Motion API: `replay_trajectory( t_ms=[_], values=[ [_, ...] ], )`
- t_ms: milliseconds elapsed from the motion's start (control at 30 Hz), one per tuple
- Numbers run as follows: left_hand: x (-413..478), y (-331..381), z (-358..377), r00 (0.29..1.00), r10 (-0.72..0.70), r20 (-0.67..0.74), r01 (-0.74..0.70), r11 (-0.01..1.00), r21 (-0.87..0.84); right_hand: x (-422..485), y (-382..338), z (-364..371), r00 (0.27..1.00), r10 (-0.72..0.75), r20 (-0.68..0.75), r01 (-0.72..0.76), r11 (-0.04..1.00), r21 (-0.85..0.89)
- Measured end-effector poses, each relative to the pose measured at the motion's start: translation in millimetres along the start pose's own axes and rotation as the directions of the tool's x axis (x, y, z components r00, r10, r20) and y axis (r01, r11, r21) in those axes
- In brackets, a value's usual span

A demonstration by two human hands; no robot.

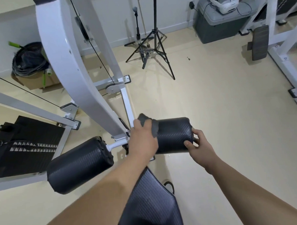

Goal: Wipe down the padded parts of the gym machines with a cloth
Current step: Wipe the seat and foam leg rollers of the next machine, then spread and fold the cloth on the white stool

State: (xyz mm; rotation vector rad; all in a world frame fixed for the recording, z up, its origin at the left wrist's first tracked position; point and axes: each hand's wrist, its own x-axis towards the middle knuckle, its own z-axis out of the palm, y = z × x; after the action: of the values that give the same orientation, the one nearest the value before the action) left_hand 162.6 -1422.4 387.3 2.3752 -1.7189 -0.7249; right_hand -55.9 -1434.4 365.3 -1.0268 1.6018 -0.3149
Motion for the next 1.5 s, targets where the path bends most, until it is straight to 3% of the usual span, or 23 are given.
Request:
replay_trajectory(
  t_ms=[133, 200, 300, 367, 467, 633, 767, 833, 900, 967, 1033, 1133, 1200, 1267, 1367, 1500],
  values=[
    [-62, 8, 16, 0.950, 0.239, 0.199, -0.219, 0.969, -0.118, -7, -12, 5, 0.993, -0.008, -0.114, 0.005, 0.999, -0.035],
    [-80, -3, 14, 0.944, 0.216, 0.248, -0.180, 0.971, -0.160, -22, -17, 10, 0.975, 0.009, -0.220, -0.030, 0.995, -0.093],
    [-98, -25, 0, 0.967, 0.083, 0.241, -0.023, 0.970, -0.241, -71, -14, 42, 0.944, 0.114, -0.311, -0.129, 0.991, -0.027],
    [-107, -44, -10, 0.959, 0.060, 0.278, 0.034, 0.946, -0.321, -109, -5, 77, 0.962, 0.213, -0.169, -0.199, 0.975, 0.098],
    [-127, -75, -22, 0.943, 0.116, 0.312, 0.009, 0.927, -0.374, -165, 7, 130, 0.957, 0.280, 0.077, -0.291, 0.910, 0.297],
    [-163, -113, -43, 0.882, 0.172, 0.438, 0.008, 0.925, -0.380, -219, 30, 191, 0.967, 0.226, 0.114, -0.241, 0.686, 0.687],
    [-204, -145, -53, 0.684, 0.298, 0.666, -0.021, 0.921, -0.390, -273, 69, 225, 0.975, 0.216, 0.045, -0.185, 0.689, 0.701],
    [-233, -151, -56, 0.563, 0.391, 0.728, -0.184, 0.918, -0.351, -312, 95, 237, 0.966, 0.241, -0.093, -0.106, 0.698, 0.708],
    [-253, -150, -59, 0.514, 0.469, 0.719, -0.379, 0.875, -0.299, -340, 117, 244, 0.937, 0.273, -0.218, -0.050, 0.724, 0.688],
    [-282, -145, -55, 0.471, 0.536, 0.701, -0.567, 0.793, -0.225, -379, 144, 255, 0.882, 0.341, -0.325, -0.013, 0.708, 0.706],
    [-308, -146, -51, 0.425, 0.578, 0.697, -0.665, 0.722, -0.193, -415, 169, 272, 0.841, 0.392, -0.373, -0.025, 0.718, 0.696],
    [-361, -145, -50, 0.288, 0.629, 0.722, -0.841, 0.526, -0.123, -477, 202, 306, 0.815, 0.430, -0.388, -0.054, 0.723, 0.689],
    [-427, -139, -43, 0.090, 0.586, 0.806, -0.836, 0.485, -0.259, -537, 240, 334, 0.753, 0.501, -0.426, -0.055, 0.694, 0.718],
    [-498, -141, -32, -0.040, 0.478, 0.878, -0.811, 0.497, -0.308, -596, 275, 364, 0.686, 0.574, -0.447, -0.004, 0.618, 0.786],
    [-598, -161, -3, -0.161, 0.396, 0.904, -0.840, 0.426, -0.336, -682, 319, 412, 0.555, 0.688, -0.467, 0.121, 0.489, 0.864],
    [-721, -202, 35, -0.294, 0.182, 0.938, -0.841, 0.417, -0.345, -781, 363, 483, 0.457, 0.751, -0.477, 0.293, 0.379, 0.878]
  ],
)
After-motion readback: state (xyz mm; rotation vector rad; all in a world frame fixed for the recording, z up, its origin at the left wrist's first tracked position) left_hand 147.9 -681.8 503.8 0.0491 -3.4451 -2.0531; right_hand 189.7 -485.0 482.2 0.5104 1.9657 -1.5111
